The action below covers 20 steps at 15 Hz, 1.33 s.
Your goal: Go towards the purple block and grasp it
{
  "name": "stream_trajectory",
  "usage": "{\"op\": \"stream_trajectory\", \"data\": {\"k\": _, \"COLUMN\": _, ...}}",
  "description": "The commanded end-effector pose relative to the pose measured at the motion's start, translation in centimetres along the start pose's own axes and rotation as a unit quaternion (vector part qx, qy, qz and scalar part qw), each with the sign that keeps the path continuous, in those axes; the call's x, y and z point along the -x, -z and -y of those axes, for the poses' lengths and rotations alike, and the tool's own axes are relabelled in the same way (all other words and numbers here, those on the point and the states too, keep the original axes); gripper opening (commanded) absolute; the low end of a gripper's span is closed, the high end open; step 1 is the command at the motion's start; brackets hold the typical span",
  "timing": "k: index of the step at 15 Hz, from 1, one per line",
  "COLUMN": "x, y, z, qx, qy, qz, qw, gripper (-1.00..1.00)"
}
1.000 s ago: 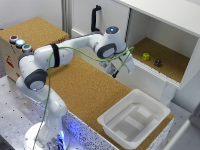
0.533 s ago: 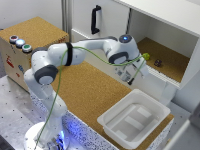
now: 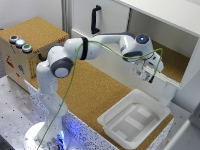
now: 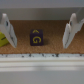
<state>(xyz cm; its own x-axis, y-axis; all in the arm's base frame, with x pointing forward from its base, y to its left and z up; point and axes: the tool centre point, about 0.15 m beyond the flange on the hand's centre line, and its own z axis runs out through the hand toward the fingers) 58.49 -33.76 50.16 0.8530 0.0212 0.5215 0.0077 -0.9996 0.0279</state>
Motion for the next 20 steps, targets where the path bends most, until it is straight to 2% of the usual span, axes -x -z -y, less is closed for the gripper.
{"op": "stream_trajectory", "data": {"k": 1, "x": -3.9, "y": -2.8, "z": 0.2, "qx": -0.055, "qy": 0.007, "qz": -0.022, "qw": 0.998, "gripper": 1.0}}
{"op": "stream_trajectory", "data": {"k": 9, "x": -8.1, "y": -7.6, "z": -0.2, "qx": -0.057, "qy": -0.004, "qz": -0.016, "qw": 0.998, "gripper": 1.0}}
{"op": "stream_trajectory", "data": {"k": 12, "x": -10.3, "y": -9.0, "z": -0.4, "qx": -0.059, "qy": -0.008, "qz": -0.002, "qw": 0.998, "gripper": 1.0}}
{"op": "stream_trajectory", "data": {"k": 16, "x": -10.2, "y": -9.8, "z": -0.4, "qx": -0.06, "qy": -0.019, "qz": 0.017, "qw": 0.998, "gripper": 1.0}}
{"op": "stream_trajectory", "data": {"k": 17, "x": -10.1, "y": -10.0, "z": -0.5, "qx": -0.061, "qy": -0.019, "qz": 0.024, "qw": 0.998, "gripper": -1.0}}
{"op": "stream_trajectory", "data": {"k": 20, "x": -9.7, "y": -9.9, "z": -1.0, "qx": -0.07, "qy": -0.032, "qz": 0.026, "qw": 0.997, "gripper": -1.0}}
